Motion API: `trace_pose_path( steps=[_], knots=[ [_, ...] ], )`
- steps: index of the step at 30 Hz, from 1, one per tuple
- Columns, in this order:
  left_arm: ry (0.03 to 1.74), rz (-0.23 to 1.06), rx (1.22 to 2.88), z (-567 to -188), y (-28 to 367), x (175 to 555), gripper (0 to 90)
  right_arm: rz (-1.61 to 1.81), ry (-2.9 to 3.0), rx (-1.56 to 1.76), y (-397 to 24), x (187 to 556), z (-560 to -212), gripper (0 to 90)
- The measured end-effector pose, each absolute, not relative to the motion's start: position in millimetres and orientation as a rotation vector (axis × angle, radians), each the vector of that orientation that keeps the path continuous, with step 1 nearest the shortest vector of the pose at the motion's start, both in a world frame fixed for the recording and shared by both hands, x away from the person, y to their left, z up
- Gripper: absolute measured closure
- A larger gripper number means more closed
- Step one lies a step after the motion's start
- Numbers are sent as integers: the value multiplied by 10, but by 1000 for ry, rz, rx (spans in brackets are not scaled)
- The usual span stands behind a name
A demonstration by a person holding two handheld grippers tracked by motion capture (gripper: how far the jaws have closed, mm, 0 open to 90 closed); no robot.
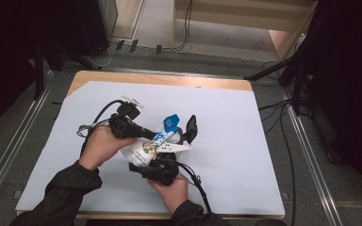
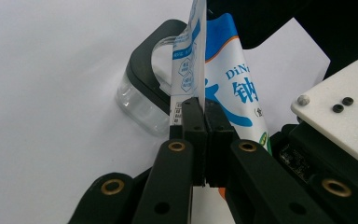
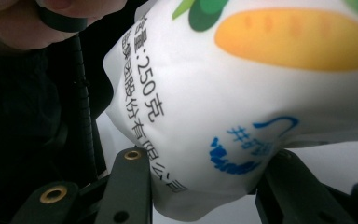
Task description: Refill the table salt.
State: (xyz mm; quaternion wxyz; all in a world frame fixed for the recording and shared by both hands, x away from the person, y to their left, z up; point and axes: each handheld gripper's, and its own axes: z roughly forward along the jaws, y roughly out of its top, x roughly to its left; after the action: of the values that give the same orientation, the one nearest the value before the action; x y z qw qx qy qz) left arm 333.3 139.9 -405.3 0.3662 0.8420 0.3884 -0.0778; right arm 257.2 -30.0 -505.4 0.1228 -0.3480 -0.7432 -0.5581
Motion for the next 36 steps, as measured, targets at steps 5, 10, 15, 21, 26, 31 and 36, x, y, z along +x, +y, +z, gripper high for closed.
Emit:
trace_pose_path(
  steps=[5, 10, 15, 21, 26, 31, 36],
  knots=[
    [974, -210, 2160, -4045, 1411, 3338, 882, -1629, -2158, -1014, -309, 2569, -5046, 675],
    [956, -211, 2166, -4041, 1405, 3326, 858, -1626, -2176, -1003, -317, 2559, -5041, 679],
    [938, -202, 2170, -4048, 1422, 3328, 887, -1640, -2181, -1004, -317, 2532, -5031, 682],
    [967, -192, 2173, -4057, 1392, 3322, 900, -1628, -2282, -978, -290, 2515, -5019, 647],
    [985, -189, 2169, -4052, 1389, 3321, 900, -1635, -2401, -923, -252, 2476, -4989, 610],
    [987, -180, 2178, -4053, 1355, 3314, 900, -1625, -2450, -923, -236, 2475, -5002, 611],
    [977, -170, 2177, -4052, 1345, 3311, 900, -1634, -2431, -940, -264, 2485, -5005, 646]
  ],
)
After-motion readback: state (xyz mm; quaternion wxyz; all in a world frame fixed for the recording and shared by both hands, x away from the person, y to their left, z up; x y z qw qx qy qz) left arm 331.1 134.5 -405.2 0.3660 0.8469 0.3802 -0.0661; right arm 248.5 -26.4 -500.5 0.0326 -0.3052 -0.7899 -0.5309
